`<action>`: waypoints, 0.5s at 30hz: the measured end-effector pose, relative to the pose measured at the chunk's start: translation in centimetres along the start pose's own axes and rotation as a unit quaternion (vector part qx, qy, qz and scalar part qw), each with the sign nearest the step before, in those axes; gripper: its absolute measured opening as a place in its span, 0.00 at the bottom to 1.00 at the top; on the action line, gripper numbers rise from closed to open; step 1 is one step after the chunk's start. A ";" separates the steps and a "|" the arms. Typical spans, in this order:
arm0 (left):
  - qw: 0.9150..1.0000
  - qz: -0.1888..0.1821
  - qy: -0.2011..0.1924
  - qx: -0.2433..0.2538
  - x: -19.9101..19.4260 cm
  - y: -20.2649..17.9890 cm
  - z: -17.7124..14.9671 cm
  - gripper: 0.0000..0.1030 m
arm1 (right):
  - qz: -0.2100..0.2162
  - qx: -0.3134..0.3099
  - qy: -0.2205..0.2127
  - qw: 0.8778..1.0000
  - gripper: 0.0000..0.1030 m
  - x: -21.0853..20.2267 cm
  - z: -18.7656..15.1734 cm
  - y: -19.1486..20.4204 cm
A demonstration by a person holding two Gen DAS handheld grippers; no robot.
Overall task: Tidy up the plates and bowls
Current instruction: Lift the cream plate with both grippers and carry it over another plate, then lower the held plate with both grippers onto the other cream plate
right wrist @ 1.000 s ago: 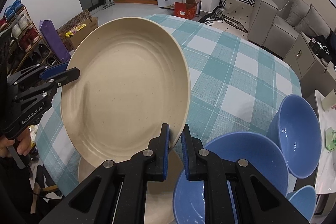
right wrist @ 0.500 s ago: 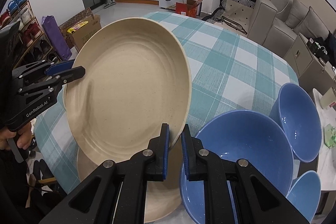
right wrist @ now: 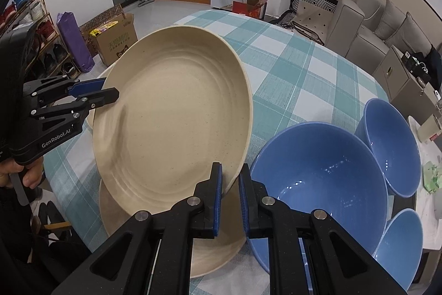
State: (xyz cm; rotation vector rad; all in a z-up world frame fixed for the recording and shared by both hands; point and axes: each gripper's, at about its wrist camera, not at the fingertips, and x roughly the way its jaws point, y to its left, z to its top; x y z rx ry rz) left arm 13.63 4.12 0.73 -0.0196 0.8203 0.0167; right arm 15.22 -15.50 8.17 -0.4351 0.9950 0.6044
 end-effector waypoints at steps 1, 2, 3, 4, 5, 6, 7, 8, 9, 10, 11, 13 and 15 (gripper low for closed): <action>1.000 -0.001 0.001 0.000 0.0 0.0 -0.1 0.21 | 0.000 -0.003 0.000 1.000 0.12 -0.1 -0.3 0.1; 1.000 -0.002 0.002 0.001 0.1 0.0 -0.2 0.21 | 0.000 -0.004 0.000 1.000 0.12 -0.2 -0.5 0.3; 1.000 -0.003 0.004 0.001 0.1 -0.1 -0.3 0.21 | -0.001 -0.006 0.002 1.000 0.12 -0.2 -0.7 0.4; 1.000 -0.004 0.005 0.002 0.1 -0.1 -0.3 0.21 | -0.003 -0.009 0.002 1.000 0.12 -0.2 -1.0 0.6; 1.000 -0.004 0.006 0.003 0.2 -0.1 -0.5 0.21 | -0.004 -0.010 0.003 1.000 0.13 -0.2 -1.3 0.7; 1.000 -0.004 0.007 0.004 0.2 -0.2 -0.6 0.21 | -0.004 -0.012 0.004 1.000 0.13 -0.2 -1.5 0.8; 1.000 -0.004 0.008 0.005 0.2 -0.2 -0.7 0.21 | -0.004 -0.013 0.005 1.000 0.13 -0.1 -1.7 0.9; 1.000 -0.004 0.008 0.006 0.2 -0.2 -0.8 0.21 | -0.004 -0.014 0.006 1.000 0.13 -0.1 -2.0 1.0; 1.000 -0.004 0.008 0.007 0.2 -0.3 -0.8 0.21 | -0.004 -0.014 0.005 1.000 0.13 -0.1 -2.2 1.1; 1.000 -0.004 0.008 0.008 0.2 -0.4 -0.9 0.21 | -0.002 -0.014 0.006 1.000 0.13 -0.1 -2.4 1.1; 1.000 -0.005 0.008 0.009 0.2 -0.4 -0.9 0.21 | -0.001 -0.012 0.005 1.000 0.13 -0.1 -2.6 1.2; 1.000 -0.006 0.007 0.011 0.1 -0.5 -0.9 0.21 | 0.000 -0.008 0.002 1.000 0.14 -0.3 -3.0 1.1; 1.000 -0.005 0.007 0.013 0.1 -0.5 -0.9 0.21 | 0.000 -0.005 0.000 1.000 0.14 -0.5 -3.4 1.2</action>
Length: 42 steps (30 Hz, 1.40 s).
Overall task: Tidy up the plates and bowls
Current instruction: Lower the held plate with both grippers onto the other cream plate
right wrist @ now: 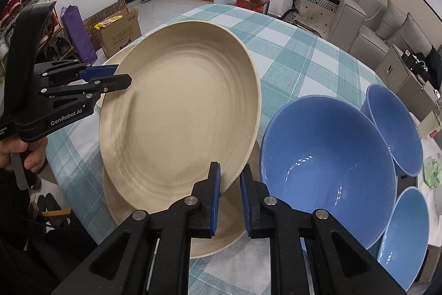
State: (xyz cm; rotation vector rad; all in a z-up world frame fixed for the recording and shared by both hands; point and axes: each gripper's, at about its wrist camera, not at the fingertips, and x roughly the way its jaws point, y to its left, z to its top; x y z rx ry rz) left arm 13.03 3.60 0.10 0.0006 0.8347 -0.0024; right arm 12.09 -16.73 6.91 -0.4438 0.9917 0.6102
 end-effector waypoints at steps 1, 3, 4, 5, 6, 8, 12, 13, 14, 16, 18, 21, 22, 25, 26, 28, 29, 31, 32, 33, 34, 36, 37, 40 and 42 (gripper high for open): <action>1.000 0.000 -0.001 0.001 -0.1 -0.1 0.0 0.21 | 0.000 -0.001 -0.001 1.000 0.14 -0.1 -0.1 0.1; 1.000 0.000 -0.001 0.005 -0.2 -0.2 0.0 0.21 | 0.002 0.001 -0.002 1.000 0.14 -0.2 -0.5 0.2; 1.000 -0.001 -0.001 0.007 -0.2 -0.3 0.0 0.21 | 0.003 0.001 -0.002 1.000 0.15 -0.3 -0.7 0.3; 1.000 -0.002 -0.002 0.009 -0.3 -0.4 0.0 0.21 | 0.004 0.002 -0.001 1.000 0.15 -0.3 -0.8 0.3; 1.000 -0.002 -0.002 0.011 -0.4 -0.6 0.1 0.21 | 0.005 0.004 0.000 1.000 0.15 -0.3 -1.0 0.3; 1.000 -0.001 -0.002 0.017 -0.4 -0.8 0.1 0.21 | 0.006 0.006 0.000 1.000 0.15 -0.3 -1.3 0.4; 1.000 -0.003 -0.001 0.024 -0.4 -1.3 0.1 0.21 | 0.012 0.013 0.002 1.000 0.16 -0.6 -2.0 0.4; 1.000 -0.004 -0.001 0.026 -0.4 -1.4 0.1 0.21 | 0.017 0.017 0.003 1.000 0.16 -0.6 -2.2 0.3; 1.000 -0.006 -0.001 0.027 -0.4 -1.4 0.2 0.21 | 0.020 0.020 0.004 1.000 0.16 -0.6 -2.4 0.3; 1.000 -0.005 0.000 0.030 -0.4 -1.7 0.3 0.21 | 0.027 0.027 0.008 0.999 0.17 -0.6 -2.8 0.2; 0.999 -0.005 0.000 0.034 -0.3 -2.0 0.5 0.21 | 0.030 0.030 0.009 0.999 0.17 -0.6 -3.2 0.3; 0.999 -0.004 0.002 0.041 -0.1 -2.2 0.6 0.21 | 0.036 0.037 0.009 0.999 0.18 -0.8 -3.8 0.4; 0.999 -0.004 0.003 0.043 -0.1 -2.3 0.6 0.21 | 0.038 0.040 0.010 0.998 0.18 -0.8 -3.9 0.5; 0.999 -0.004 0.003 0.047 -0.1 -2.5 0.7 0.21 | 0.041 0.044 0.013 0.998 0.18 -0.7 -4.3 0.4; 0.999 -0.005 0.003 0.049 -0.1 -2.5 0.7 0.21 | 0.041 0.046 0.015 0.998 0.18 -0.7 -4.3 0.4; 0.999 -0.005 0.004 0.049 0.0 -2.6 0.7 0.21 | 0.044 0.049 0.019 0.998 0.18 -0.5 -4.4 0.3; 0.999 -0.003 0.005 0.050 0.1 -2.6 0.8 0.21 | 0.047 0.050 0.020 0.997 0.18 -0.4 -4.4 0.3; 0.999 0.000 0.006 0.051 0.2 -2.7 0.8 0.21 | 0.055 0.056 0.022 0.997 0.18 -0.1 -4.4 0.1; 0.999 0.001 0.006 0.051 0.3 -2.7 0.8 0.21 | 0.055 0.056 0.022 0.997 0.18 -0.1 -4.4 0.1; 0.999 0.001 0.007 0.051 0.3 -2.7 0.8 0.21 | 0.055 0.055 0.023 0.997 0.18 0.0 -4.4 0.2; 0.999 0.001 0.007 0.051 0.4 -2.7 0.8 0.21 | 0.055 0.055 0.024 0.997 0.19 0.1 -4.5 0.2; 0.999 0.002 0.008 0.052 0.4 -2.7 0.7 0.21 | 0.056 0.052 0.029 0.997 0.19 0.4 -4.5 0.4; 0.999 0.002 0.008 0.053 0.4 -2.8 0.7 0.21 | 0.057 0.052 0.033 0.996 0.19 0.6 -4.6 0.5; 0.998 0.002 0.010 0.054 0.4 -2.7 0.5 0.21 | 0.059 0.052 0.038 0.996 0.19 0.9 -4.7 0.5; 0.998 0.002 0.011 0.054 0.4 -2.8 0.5 0.21 | 0.063 0.056 0.039 0.996 0.19 1.0 -4.7 0.3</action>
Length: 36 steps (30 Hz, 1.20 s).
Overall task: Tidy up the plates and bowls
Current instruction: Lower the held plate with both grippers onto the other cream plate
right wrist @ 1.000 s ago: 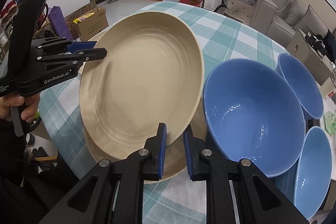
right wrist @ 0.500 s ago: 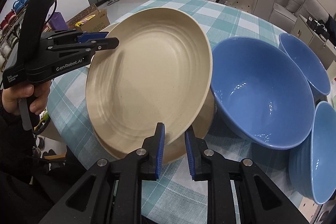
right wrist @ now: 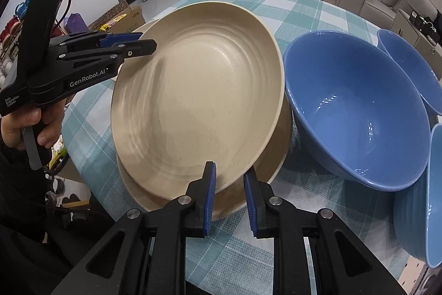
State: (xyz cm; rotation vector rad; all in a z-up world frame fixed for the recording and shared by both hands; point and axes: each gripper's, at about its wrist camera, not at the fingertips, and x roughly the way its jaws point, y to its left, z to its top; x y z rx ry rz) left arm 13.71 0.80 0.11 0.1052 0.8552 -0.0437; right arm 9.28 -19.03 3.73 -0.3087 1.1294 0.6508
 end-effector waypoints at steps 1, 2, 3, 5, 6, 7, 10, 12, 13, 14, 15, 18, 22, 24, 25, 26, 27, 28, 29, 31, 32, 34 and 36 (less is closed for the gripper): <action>1.000 0.000 0.000 0.000 0.0 0.0 0.0 0.21 | 0.002 0.002 0.000 1.000 0.19 -0.1 0.0 -0.1; 1.000 0.001 -0.001 0.001 0.0 0.0 0.0 0.21 | 0.004 0.004 -0.001 1.000 0.19 -0.2 0.0 -0.1; 1.000 0.001 -0.002 0.001 -0.1 0.0 0.1 0.21 | 0.004 0.005 -0.004 1.000 0.19 -0.4 0.0 -0.1; 1.000 0.000 -0.003 0.000 -0.2 0.0 0.1 0.21 | 0.005 0.008 -0.009 1.000 0.19 -0.7 0.0 -0.3; 1.000 0.001 -0.004 0.001 -0.2 0.0 0.1 0.21 | 0.004 0.007 -0.011 1.000 0.19 -0.9 0.0 -0.2; 1.000 0.001 -0.003 0.003 -0.2 0.0 0.1 0.21 | 0.005 0.006 -0.012 1.000 0.19 -1.0 -0.1 -0.2; 1.000 0.001 -0.001 0.006 -0.3 -0.2 0.2 0.21 | 0.008 0.007 -0.009 1.000 0.19 -1.1 -0.4 0.0; 1.000 0.000 0.001 0.007 -0.4 -0.3 0.3 0.21 | 0.015 0.012 -0.006 1.000 0.20 -1.0 -0.6 -0.2; 1.000 -0.001 0.002 0.009 -0.5 -0.3 0.3 0.21 | 0.017 0.013 -0.004 1.000 0.20 -0.9 -0.6 -0.2; 1.000 -0.003 0.003 0.009 -0.5 -0.4 0.4 0.21 | 0.018 0.015 -0.002 1.000 0.20 -0.9 -0.7 -0.2; 1.000 -0.004 0.004 0.010 -0.6 -0.4 0.5 0.22 | 0.020 0.016 0.001 1.000 0.20 -0.8 -0.8 -0.2; 1.000 0.000 0.008 0.018 -0.5 -0.7 0.4 0.23 | 0.023 0.016 0.007 1.000 0.20 -0.3 -1.1 -0.1; 0.999 0.003 0.017 0.026 0.0 -1.0 0.2 0.23 | 0.021 0.015 0.017 1.000 0.20 0.0 -1.0 -0.1; 0.999 0.001 0.020 0.027 0.2 -1.0 0.1 0.23 | 0.018 0.012 0.019 1.000 0.20 0.1 -1.0 0.0; 0.999 -0.001 0.022 0.026 0.3 -1.0 0.0 0.23 | 0.017 0.011 0.020 1.000 0.21 0.1 -1.0 0.0; 0.999 -0.003 0.025 0.026 0.5 -1.0 0.0 0.23 | 0.017 0.011 0.023 1.000 0.22 0.2 -1.0 0.0; 0.999 -0.003 0.026 0.026 0.7 -1.0 -0.1 0.23 | 0.018 0.011 0.026 0.999 0.22 0.3 -1.0 0.1; 0.999 -0.003 0.028 0.026 0.8 -1.0 -0.1 0.23 | 0.018 0.010 0.027 0.999 0.22 0.3 -1.0 0.1; 0.999 -0.003 0.029 0.026 0.9 -1.0 -0.2 0.23 | 0.017 0.009 0.026 0.999 0.22 0.3 -0.9 0.2; 0.999 -0.004 0.032 0.026 1.1 -0.9 -0.3 0.24 | 0.014 0.008 0.028 0.999 0.22 0.4 -0.8 0.2; 0.999 -0.005 0.033 0.027 1.1 -0.9 -0.2 0.24 | 0.012 0.006 0.029 0.999 0.23 0.5 -0.7 0.3; 0.999 -0.008 0.036 0.025 1.3 -0.8 -0.3 0.24 | 0.009 0.003 0.031 0.999 0.24 0.5 -0.5 0.5; 0.999 -0.013 0.039 0.023 1.4 -0.8 -0.5 0.24 | 0.001 -0.003 0.031 1.000 0.26 0.6 -0.5 0.7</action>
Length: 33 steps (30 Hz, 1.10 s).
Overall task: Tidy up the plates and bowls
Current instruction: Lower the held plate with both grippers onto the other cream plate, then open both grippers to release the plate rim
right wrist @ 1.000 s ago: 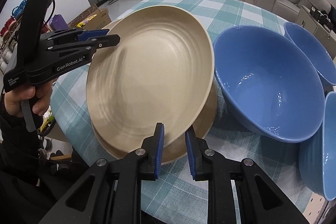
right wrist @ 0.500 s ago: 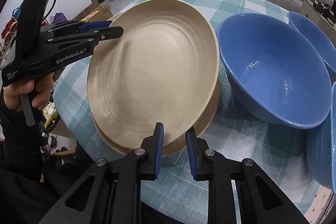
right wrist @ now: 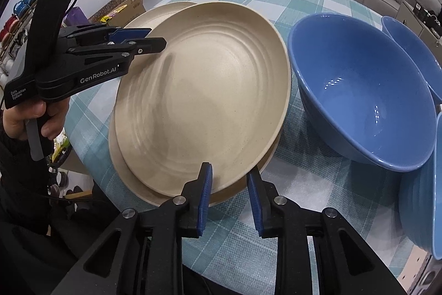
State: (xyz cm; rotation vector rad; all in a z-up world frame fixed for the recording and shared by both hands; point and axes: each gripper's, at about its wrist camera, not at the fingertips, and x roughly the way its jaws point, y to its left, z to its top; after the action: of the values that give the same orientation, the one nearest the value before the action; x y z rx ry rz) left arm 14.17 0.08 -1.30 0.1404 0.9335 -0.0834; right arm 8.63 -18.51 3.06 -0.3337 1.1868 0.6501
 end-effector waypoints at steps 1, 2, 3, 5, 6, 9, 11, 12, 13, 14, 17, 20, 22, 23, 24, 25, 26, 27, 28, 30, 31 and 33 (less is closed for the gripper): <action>1.000 0.000 0.001 0.001 0.1 0.0 -0.1 0.25 | -0.006 -0.005 0.000 1.000 0.29 0.0 0.0 0.2; 1.000 0.001 0.002 0.003 0.1 -0.1 -0.2 0.25 | -0.008 -0.008 0.000 1.000 0.31 0.1 0.0 0.3; 1.000 0.003 0.002 0.004 0.2 -0.3 -0.2 0.26 | -0.009 -0.011 0.001 1.000 0.32 0.1 0.1 0.4; 1.000 -0.007 0.000 0.006 0.1 -0.4 -0.2 0.27 | -0.016 -0.017 0.000 1.000 0.37 0.1 0.1 0.5; 1.000 -0.014 -0.002 0.007 -0.1 -0.6 -0.2 0.27 | -0.021 -0.019 0.001 1.000 0.39 0.1 0.2 0.5; 1.000 -0.008 -0.007 0.018 -0.4 -1.0 -0.1 0.28 | -0.030 -0.023 -0.001 0.999 0.42 0.0 0.4 0.5; 1.000 -0.007 -0.009 0.018 -0.5 -1.1 -0.1 0.31 | -0.032 -0.027 -0.001 0.999 0.45 0.1 0.4 0.4; 1.000 -0.007 -0.010 0.017 -0.6 -1.0 -0.2 0.34 | -0.035 -0.030 -0.002 0.999 0.46 0.0 0.4 0.4; 1.000 -0.007 -0.011 0.015 -0.6 -0.9 -0.2 0.37 | -0.039 -0.034 -0.003 0.999 0.48 0.0 0.3 0.5; 1.000 -0.007 -0.012 0.013 -0.7 -0.8 -0.3 0.38 | -0.043 -0.039 -0.003 0.998 0.49 0.0 0.2 0.5; 1.000 -0.006 -0.014 0.007 -0.9 -0.4 -0.7 0.45 | -0.046 -0.048 -0.002 0.998 0.57 0.0 -0.2 0.8; 1.000 -0.012 -0.021 -0.001 -1.2 0.0 -1.1 0.49 | -0.047 -0.053 -0.008 0.997 0.64 -0.2 -0.5 0.8; 0.999 -0.018 -0.027 -0.008 -1.5 0.4 -1.3 0.51 | -0.048 -0.059 -0.015 0.997 0.69 -0.5 -0.6 1.0; 0.999 -0.019 -0.030 -0.013 -1.7 0.7 -1.5 0.53 | -0.048 -0.062 -0.019 0.997 0.72 -0.7 -0.7 1.1; 0.999 -0.018 -0.034 -0.018 -1.9 0.9 -1.6 0.53 | -0.047 -0.065 -0.023 0.997 0.74 -0.8 -0.7 1.2; 0.999 -0.018 -0.038 -0.023 -2.1 1.2 -1.7 0.53 | -0.045 -0.067 -0.026 0.996 0.77 -1.0 -0.7 1.3; 0.999 -0.018 -0.041 -0.029 -2.3 1.5 -1.8 0.53 | -0.044 -0.068 -0.030 0.996 0.78 -1.2 -0.7 1.4; 0.998 -0.019 -0.043 -0.036 -2.5 1.8 -1.9 0.54 | -0.042 -0.069 -0.033 0.996 0.79 -1.3 -0.6 1.5; 0.998 -0.019 -0.046 -0.043 -2.7 2.2 -2.0 0.55 | -0.041 -0.069 -0.035 0.996 0.82 -1.4 -0.5 1.6; 0.997 -0.015 -0.051 -0.052 -3.2 2.7 -2.2 0.57 | -0.038 -0.068 -0.041 0.996 0.84 -1.7 -0.3 1.6; 0.997 -0.011 -0.053 -0.056 -3.4 2.9 -2.3 0.64 | -0.037 -0.067 -0.043 0.996 0.84 -1.9 -0.3 1.7; 0.996 -0.007 -0.067 -0.064 -4.2 3.3 -2.5 0.85 | -0.031 -0.064 -0.047 0.996 0.86 -2.2 -0.1 1.7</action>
State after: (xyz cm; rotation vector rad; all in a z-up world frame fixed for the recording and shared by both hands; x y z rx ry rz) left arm 10.17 3.80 0.86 0.0101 0.8029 -0.0455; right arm 7.00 -17.84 5.20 -0.4413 1.0428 0.6816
